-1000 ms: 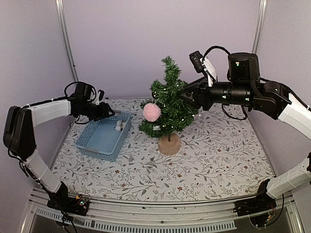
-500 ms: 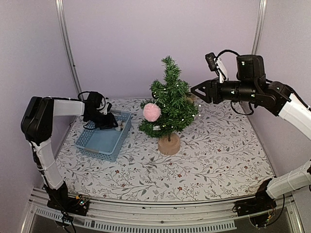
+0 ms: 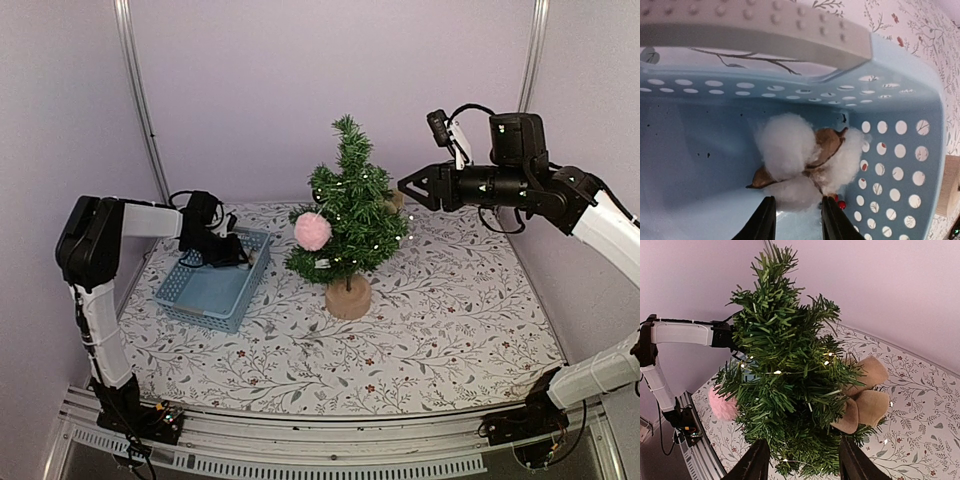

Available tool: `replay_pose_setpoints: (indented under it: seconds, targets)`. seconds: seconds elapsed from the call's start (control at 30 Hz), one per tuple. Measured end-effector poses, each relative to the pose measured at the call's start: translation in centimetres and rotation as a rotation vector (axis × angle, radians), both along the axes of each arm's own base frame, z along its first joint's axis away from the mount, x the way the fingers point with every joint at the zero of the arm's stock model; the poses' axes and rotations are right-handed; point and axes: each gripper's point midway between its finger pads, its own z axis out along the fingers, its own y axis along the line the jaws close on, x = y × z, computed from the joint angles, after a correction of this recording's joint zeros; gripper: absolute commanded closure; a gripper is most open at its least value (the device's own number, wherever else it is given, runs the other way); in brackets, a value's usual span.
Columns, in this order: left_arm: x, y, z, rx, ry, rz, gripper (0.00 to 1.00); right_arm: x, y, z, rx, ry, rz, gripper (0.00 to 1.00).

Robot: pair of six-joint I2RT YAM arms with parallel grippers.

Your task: Decorate the small christmas tree

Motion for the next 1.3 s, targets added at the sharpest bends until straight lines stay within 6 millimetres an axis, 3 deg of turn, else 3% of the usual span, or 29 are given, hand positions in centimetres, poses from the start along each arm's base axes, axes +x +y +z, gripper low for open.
replay_pose_setpoints:
  seconds: [0.23, 0.53, 0.6, 0.7, 0.93, 1.3]
  targets:
    - [1.3, -0.2, -1.3, 0.014, 0.007, 0.006, 0.72, 0.1, -0.1, -0.4, -0.007, 0.013, 0.009, 0.50]
    - [0.9, 0.2, -1.5, 0.039, 0.003, -0.001, 1.00, 0.4, 0.1, -1.2, -0.023, 0.027, 0.014, 0.50]
    - [0.3, 0.4, -0.8, 0.041, -0.006, -0.008, 1.00, 0.3, 0.2, -1.2, -0.022, 0.028, 0.018, 0.50]
    - [-0.5, 0.5, 1.5, 0.033, -0.044, -0.010, 1.00, 0.3, 0.2, -1.2, -0.023, 0.027, 0.020, 0.50]
    - [-2.6, 0.5, 9.5, -0.027, -0.205, -0.036, 1.00, 0.4, 0.1, -1.2, -0.023, 0.028, 0.019, 0.49]
    - [-8.4, -1.5, 19.6, -0.183, -0.418, -0.161, 1.00, 1.3, -0.5, -1.6, -0.016, 0.048, -0.010, 0.49]
